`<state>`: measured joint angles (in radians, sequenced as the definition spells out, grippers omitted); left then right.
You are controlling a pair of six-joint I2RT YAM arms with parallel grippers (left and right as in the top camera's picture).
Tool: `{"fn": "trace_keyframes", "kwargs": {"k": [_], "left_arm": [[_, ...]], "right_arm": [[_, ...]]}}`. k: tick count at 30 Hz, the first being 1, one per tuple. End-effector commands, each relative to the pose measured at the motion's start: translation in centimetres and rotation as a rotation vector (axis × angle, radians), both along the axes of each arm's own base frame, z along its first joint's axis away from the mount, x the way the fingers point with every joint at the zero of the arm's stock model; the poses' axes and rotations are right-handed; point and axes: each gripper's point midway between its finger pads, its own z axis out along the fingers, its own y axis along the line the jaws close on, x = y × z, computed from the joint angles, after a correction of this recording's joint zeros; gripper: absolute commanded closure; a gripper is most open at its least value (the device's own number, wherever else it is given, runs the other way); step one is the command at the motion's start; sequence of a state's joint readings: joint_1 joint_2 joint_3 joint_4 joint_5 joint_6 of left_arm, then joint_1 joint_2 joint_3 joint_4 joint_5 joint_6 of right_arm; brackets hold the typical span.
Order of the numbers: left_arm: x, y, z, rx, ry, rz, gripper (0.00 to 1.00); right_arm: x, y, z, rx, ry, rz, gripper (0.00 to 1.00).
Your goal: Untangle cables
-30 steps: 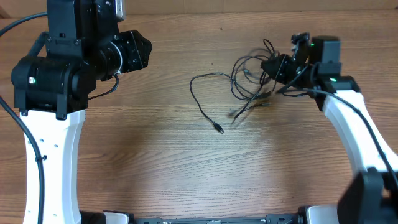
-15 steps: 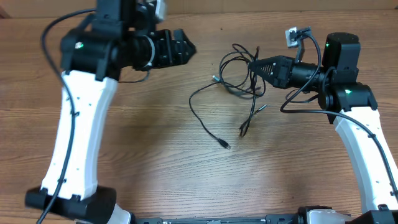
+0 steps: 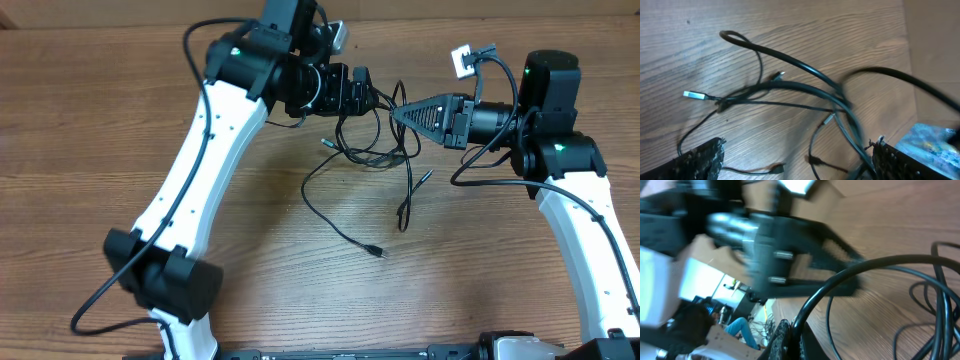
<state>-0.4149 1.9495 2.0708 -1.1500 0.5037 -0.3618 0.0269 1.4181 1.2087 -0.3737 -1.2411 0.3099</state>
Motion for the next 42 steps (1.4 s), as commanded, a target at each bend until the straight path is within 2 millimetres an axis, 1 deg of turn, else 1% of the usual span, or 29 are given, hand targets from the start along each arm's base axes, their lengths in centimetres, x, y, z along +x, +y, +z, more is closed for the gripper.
{"fn": "trace_keyframes", "kwargs": {"k": [1,3,4,5,8,11,12,15,20,24,30,32,33,34,36,37,39,40,41,42], "left_arm": [[0.8,-0.7,-2.1,0.008,0.026,-0.023,0.05],[1.2,-1.1,-3.1,0.009,0.039,-0.023,0.05],[1.7,-1.4,-4.0,0.009,0.055,-0.011,0.04],[1.9,-1.7,-4.5,0.009,0.058,-0.012,0.05],[2.4,-2.1,-5.8,0.015,0.070,-0.014,0.08],[2.9,-1.9,-7.5,0.057,0.085,0.000,0.21],[3.1,-1.5,-8.4,0.085,0.092,0.013,0.24],[3.3,-0.8,-10.2,0.144,0.116,0.034,0.32],[2.6,-0.2,-11.5,0.176,0.169,0.038,0.31],[2.6,1.2,-12.2,0.259,0.170,0.069,0.32],[2.1,5.7,-13.6,0.488,0.180,0.142,0.37],[1.8,7.0,-13.7,0.541,0.191,0.159,0.41],[1.7,8.0,-13.8,0.579,0.200,0.172,0.44],[1.6,8.6,-13.9,0.600,0.206,0.184,0.45],[1.4,10.1,-13.9,0.648,0.224,0.220,0.46],[1.3,11.0,-13.9,0.672,0.234,0.236,0.46],[1.0,12.6,-13.9,0.714,0.259,0.268,0.46],[0.9,13.3,-13.9,0.730,0.269,0.286,0.46],[0.8,14.1,-13.9,0.747,0.281,0.303,0.46],[0.8,14.7,-13.9,0.757,0.288,0.314,0.48]], "right_arm": [[-1.0,0.4,2.5,0.044,-0.055,0.060,0.96],[-0.8,0.4,3.0,0.052,-0.064,0.057,0.96],[-0.6,0.5,3.5,0.062,-0.063,0.056,0.96],[-0.6,0.6,3.7,0.067,-0.060,0.058,0.96],[-1.2,0.8,4.8,0.093,-0.093,0.103,0.96],[-1.7,0.9,6.4,0.119,-0.137,0.147,0.96],[-1.8,0.8,7.1,0.126,-0.156,0.155,0.96],[-1.9,0.6,9.2,0.142,-0.224,0.152,0.96],[-2.3,0.4,11.4,0.157,-0.329,0.146,0.96],[-1.3,0.2,11.9,0.173,-0.344,0.083,0.96],[0.9,-0.2,11.2,0.167,-0.341,-0.021,0.96],[2.4,-0.8,10.3,0.150,-0.319,-0.096,0.96],[3.6,-1.5,9.5,0.130,-0.292,-0.163,0.96],[4.2,-2.0,9.0,0.117,-0.277,-0.203,0.96],[6.1,-3.6,7.4,0.072,-0.235,-0.318,0.96],[7.1,-4.8,6.3,0.039,-0.209,-0.392,0.96],[8.7,-7.4,4.3,-0.021,-0.145,-0.533,0.96],[9.5,-9.0,3.2,-0.050,-0.095,-0.615,0.96],[9.9,-10.4,2.2,-0.074,-0.053,-0.679,0.96],[10.3,-12.1,0.8,-0.112,0.001,-0.763,0.96]]}}
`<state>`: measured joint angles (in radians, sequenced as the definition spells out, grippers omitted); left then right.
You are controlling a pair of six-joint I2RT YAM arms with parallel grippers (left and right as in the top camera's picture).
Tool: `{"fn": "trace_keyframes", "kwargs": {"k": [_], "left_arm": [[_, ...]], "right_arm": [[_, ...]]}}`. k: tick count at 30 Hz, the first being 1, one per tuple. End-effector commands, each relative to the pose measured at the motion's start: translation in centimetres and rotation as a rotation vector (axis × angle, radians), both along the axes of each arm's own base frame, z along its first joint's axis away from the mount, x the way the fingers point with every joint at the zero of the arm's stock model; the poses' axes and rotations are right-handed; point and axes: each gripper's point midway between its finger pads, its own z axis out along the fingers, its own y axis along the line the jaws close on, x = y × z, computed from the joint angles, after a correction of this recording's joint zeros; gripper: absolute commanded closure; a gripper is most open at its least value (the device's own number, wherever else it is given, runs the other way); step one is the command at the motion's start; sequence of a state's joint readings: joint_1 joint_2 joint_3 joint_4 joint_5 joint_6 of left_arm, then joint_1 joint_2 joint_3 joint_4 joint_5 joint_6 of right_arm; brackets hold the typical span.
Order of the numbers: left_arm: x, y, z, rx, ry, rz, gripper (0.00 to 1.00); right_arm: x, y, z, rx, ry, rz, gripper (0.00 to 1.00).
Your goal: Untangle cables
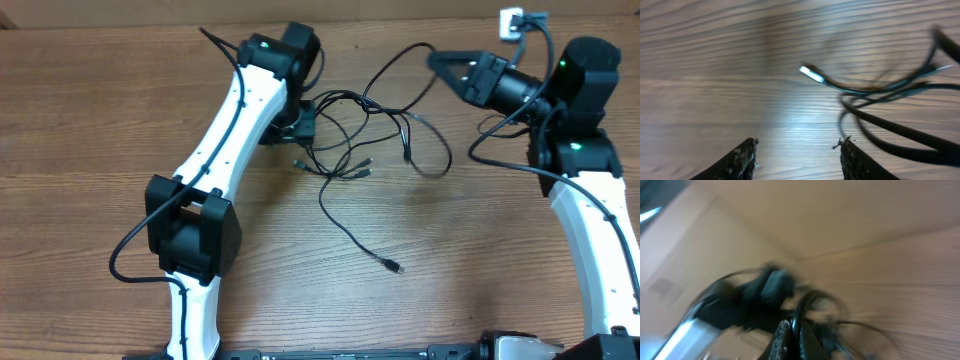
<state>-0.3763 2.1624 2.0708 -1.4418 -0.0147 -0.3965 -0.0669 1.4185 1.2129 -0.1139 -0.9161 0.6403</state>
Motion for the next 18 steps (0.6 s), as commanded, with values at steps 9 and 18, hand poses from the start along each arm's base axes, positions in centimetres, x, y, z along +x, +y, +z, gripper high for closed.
{"fn": "trace_keyframes", "kwargs": {"k": [9,18], "left_arm": [[1.0,7.7,-0.6,0.157,0.023,0.177,0.53],[-0.3,12.7,0.3,0.347,0.050,0.257,0.75]], "right_arm": [[2.1,-10.6,-6.9,-0.380,0.166,-0.479,0.96],[0.2,-16.8,-10.3,-0.497,0.350,-0.695,0.96]]}}
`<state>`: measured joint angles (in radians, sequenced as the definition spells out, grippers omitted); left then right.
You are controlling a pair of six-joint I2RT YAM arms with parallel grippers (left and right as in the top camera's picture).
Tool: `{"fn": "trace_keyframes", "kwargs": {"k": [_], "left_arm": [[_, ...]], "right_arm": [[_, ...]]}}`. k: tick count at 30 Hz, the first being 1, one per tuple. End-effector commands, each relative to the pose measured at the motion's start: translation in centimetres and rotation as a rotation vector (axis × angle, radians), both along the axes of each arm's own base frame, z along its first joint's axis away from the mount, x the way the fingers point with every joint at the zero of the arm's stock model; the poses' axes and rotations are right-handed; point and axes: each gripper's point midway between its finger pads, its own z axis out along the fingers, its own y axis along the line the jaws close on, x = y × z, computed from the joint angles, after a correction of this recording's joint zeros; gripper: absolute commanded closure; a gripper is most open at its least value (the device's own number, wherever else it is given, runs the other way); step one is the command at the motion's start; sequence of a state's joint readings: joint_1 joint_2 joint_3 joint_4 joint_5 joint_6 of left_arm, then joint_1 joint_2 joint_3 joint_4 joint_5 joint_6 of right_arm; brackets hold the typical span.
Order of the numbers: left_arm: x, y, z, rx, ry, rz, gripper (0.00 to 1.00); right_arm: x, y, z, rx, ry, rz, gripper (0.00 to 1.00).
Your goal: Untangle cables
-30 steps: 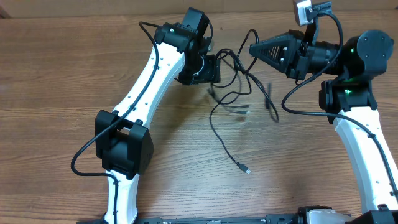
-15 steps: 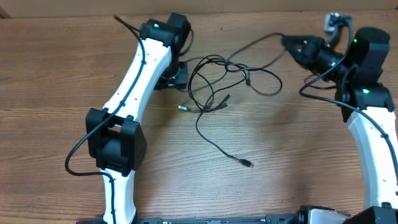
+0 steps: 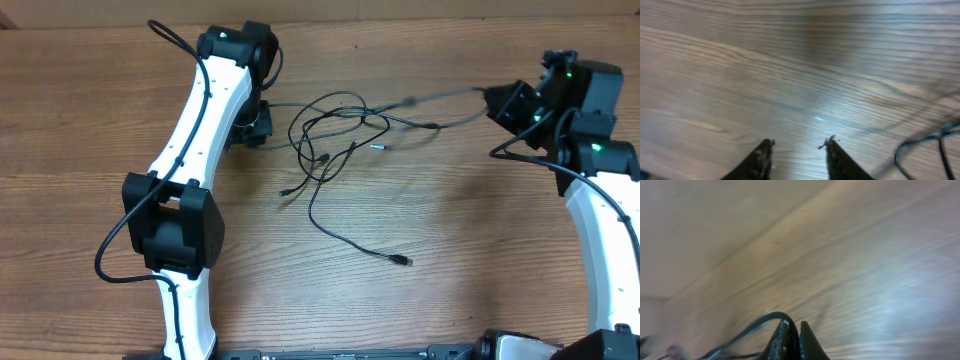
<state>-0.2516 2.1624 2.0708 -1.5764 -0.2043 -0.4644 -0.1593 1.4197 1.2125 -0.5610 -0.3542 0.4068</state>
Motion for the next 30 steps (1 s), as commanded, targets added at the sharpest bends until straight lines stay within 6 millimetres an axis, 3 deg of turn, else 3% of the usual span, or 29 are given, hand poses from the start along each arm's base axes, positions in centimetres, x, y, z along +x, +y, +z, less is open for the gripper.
{"fn": "trace_keyframes", "kwargs": {"k": [1,3,6,9,12,14,16,21,24,30], "left_arm": [[0.5,3.8,-0.1,0.122,-0.008,0.070,0.84],[0.6,3.8,-0.1,0.119,-0.014,0.074,0.96],[0.8,3.8,0.4,0.115,-0.031,0.074,0.96],[1.2,3.6,1.3,0.100,-0.063,0.076,0.96],[1.7,3.1,3.1,0.066,-0.119,0.074,0.96],[2.2,2.3,4.5,0.009,-0.163,0.076,0.96],[2.7,0.9,6.1,-0.080,-0.205,0.046,0.96],[3.7,-4.7,10.4,-0.401,-0.309,-0.129,0.96],[3.4,-7.8,13.6,-0.580,-0.369,-0.259,0.96],[1.8,-10.3,20.0,-0.758,-0.503,-0.388,0.96]], "right_arm": [[-0.5,-5.7,0.2,-0.132,0.022,-0.187,0.96],[-0.9,-5.9,-0.3,-0.129,0.047,-0.192,0.96],[-1.5,-5.8,-0.9,-0.124,0.084,-0.190,0.92],[-2.0,-5.5,-1.5,-0.120,0.112,-0.185,0.80],[-2.5,-5.4,-2.0,-0.115,0.142,-0.181,0.70],[-2.7,-5.3,-2.2,-0.113,0.156,-0.180,0.60],[-2.9,-4.7,-2.3,-0.088,0.166,-0.157,0.57],[-3.2,0.6,-2.3,0.056,0.160,0.035,0.49],[-3.7,4.0,-2.6,0.110,0.172,0.141,0.29],[-4.3,10.2,-2.6,0.219,0.178,0.324,0.21]]}}
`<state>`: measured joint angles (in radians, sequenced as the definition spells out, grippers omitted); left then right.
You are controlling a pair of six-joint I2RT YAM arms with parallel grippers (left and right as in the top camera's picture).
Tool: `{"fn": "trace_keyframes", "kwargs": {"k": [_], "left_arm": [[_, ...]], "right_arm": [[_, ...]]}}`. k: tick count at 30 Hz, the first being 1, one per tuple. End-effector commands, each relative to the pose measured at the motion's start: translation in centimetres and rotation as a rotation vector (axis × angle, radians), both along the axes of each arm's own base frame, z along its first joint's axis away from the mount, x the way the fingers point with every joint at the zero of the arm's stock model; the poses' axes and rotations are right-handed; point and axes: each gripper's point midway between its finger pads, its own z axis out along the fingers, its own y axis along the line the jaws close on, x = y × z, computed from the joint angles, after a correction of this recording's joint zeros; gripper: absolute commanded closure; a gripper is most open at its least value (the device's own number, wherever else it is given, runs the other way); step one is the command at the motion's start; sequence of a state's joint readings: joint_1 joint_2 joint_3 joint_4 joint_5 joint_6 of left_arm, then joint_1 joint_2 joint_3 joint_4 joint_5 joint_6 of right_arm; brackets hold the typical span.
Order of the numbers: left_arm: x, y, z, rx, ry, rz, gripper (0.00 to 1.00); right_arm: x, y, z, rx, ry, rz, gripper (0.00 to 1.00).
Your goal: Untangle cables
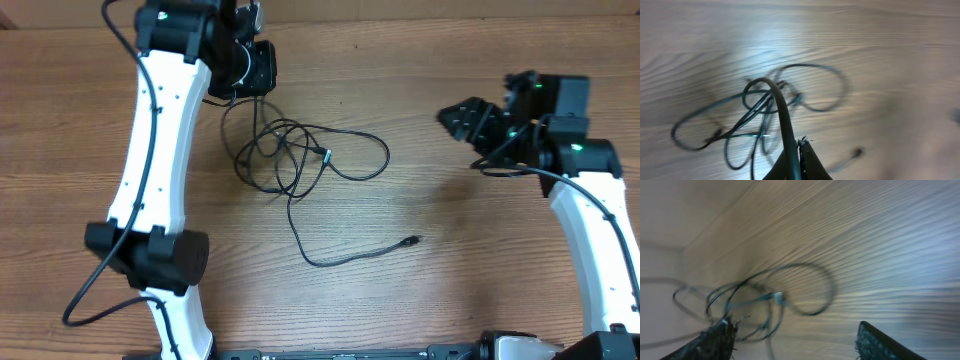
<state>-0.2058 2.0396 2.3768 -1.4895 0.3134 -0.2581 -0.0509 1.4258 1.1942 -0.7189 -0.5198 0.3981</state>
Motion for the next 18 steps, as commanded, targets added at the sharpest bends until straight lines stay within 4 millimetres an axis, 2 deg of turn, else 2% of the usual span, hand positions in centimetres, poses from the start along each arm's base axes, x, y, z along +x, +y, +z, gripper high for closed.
{"fn": "trace_keyframes", "kwargs": {"k": [1,5,10,14,18], "left_arm": [[-2.3,-2.6,6.8,-0.181,-0.151,-0.145,0.96],[-3.8,-3.7,10.1,-0.268,-0.224,-0.199,0.96],[-4.9,-4.9,12.9,-0.330,-0.294,-0.242,0.96],[-5.6,-5.5,13.9,-0.348,-0.313,-0.251,0.96],[-6.3,-6.9,14.3,-0.368,-0.320,-0.289,0.96]], "right_arm": [[-0.5,3.7,0.1,0.103,0.014,0.108,0.19],[-0.4,8.2,0.2,0.137,-0.021,0.227,0.13],[-0.4,12.9,-0.2,0.153,-0.042,0.313,0.03],[0.2,16.0,0.3,0.184,-0.088,0.336,0.02],[0.7,18.0,0.6,0.187,-0.100,0.278,0.00]]}}
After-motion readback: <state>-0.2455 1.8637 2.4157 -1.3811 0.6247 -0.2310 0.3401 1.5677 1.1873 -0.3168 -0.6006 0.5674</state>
